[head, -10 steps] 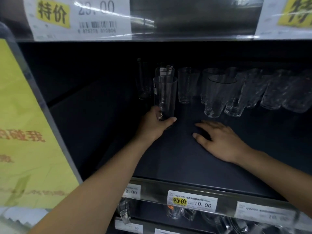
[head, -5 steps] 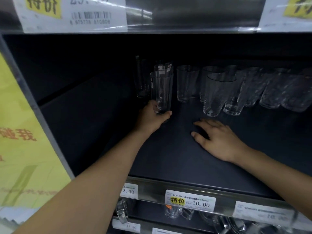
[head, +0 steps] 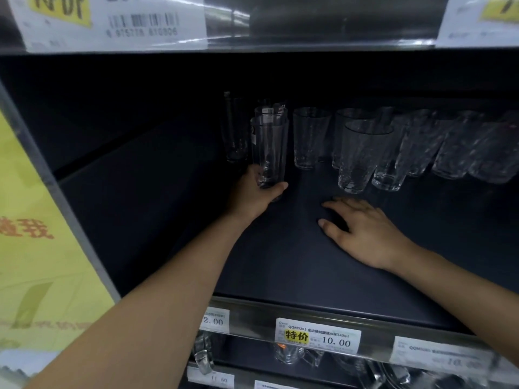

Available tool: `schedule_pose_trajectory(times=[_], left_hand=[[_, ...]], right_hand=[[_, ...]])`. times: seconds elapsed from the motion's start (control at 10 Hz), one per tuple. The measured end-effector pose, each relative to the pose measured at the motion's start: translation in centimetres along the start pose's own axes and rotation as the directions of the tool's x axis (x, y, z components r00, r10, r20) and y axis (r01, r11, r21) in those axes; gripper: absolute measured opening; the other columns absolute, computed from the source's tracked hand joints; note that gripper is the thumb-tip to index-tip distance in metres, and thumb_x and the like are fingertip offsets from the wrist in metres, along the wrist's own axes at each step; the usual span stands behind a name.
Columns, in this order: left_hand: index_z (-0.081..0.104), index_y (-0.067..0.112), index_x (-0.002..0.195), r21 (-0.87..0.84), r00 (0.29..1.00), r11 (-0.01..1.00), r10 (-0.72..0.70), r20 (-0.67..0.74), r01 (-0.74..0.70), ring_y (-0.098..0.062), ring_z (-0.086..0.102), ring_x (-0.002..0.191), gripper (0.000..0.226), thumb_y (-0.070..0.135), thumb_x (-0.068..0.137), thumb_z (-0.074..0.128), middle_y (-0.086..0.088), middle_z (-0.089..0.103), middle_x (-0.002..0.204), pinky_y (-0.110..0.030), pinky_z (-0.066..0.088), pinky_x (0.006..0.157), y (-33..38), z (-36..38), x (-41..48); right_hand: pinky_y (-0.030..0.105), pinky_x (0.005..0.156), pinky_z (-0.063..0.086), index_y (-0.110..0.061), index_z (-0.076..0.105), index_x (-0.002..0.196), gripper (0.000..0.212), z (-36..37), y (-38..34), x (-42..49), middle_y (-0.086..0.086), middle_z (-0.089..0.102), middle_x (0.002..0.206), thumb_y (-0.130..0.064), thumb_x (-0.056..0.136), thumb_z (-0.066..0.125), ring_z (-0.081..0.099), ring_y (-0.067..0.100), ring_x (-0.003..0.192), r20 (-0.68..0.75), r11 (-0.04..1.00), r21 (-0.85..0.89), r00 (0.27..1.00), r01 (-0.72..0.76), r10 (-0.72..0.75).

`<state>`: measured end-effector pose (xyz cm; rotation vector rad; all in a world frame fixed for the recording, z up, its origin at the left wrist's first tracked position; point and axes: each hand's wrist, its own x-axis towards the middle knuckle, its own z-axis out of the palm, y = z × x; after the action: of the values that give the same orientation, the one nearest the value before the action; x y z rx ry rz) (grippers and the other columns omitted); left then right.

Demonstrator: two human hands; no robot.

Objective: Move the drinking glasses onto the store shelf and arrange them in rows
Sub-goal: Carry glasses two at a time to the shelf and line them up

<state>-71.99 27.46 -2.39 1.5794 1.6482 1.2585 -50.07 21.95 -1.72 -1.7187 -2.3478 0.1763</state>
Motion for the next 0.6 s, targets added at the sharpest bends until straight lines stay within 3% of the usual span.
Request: schedule_pose_trajectory(times=[0.1, 0.6], left_hand=[[0.051, 0.012, 0.131, 0.015, 1.0, 1.0, 0.004, -0.005, -0.004, -0.012, 0.055, 0.102, 0.061, 0.037, 0.081, 0.078, -0.001, 0.058, 0.118, -0.016, 0.039, 0.074, 0.03, 0.0, 0.07], [0.052, 0.008, 0.131, 0.051, 0.999, 0.999, -0.01, -0.034, 0.011, -0.021, 0.058, 0.114, 0.068, 0.042, 0.079, 0.079, -0.006, 0.059, 0.127, -0.029, 0.047, 0.091, -0.06, 0.1, 0.15]], right_hand=[[0.037, 0.116, 0.022, -0.033, 0.037, 0.148, 0.057, -0.01, -0.03, 0.0, -0.006, 0.032, 0.157, -0.058, 0.097, 0.037, 0.026, 0.017, 0.144, -0.001, 1.0, 0.004, 1.0, 0.001, -0.001], [0.037, 0.116, 0.022, -0.033, 0.038, 0.147, 0.056, 0.13, 0.19, 0.03, -0.006, 0.033, 0.157, -0.057, 0.097, 0.039, 0.027, 0.017, 0.144, -0.022, 1.0, 0.021, 1.0, 0.013, -0.012]])
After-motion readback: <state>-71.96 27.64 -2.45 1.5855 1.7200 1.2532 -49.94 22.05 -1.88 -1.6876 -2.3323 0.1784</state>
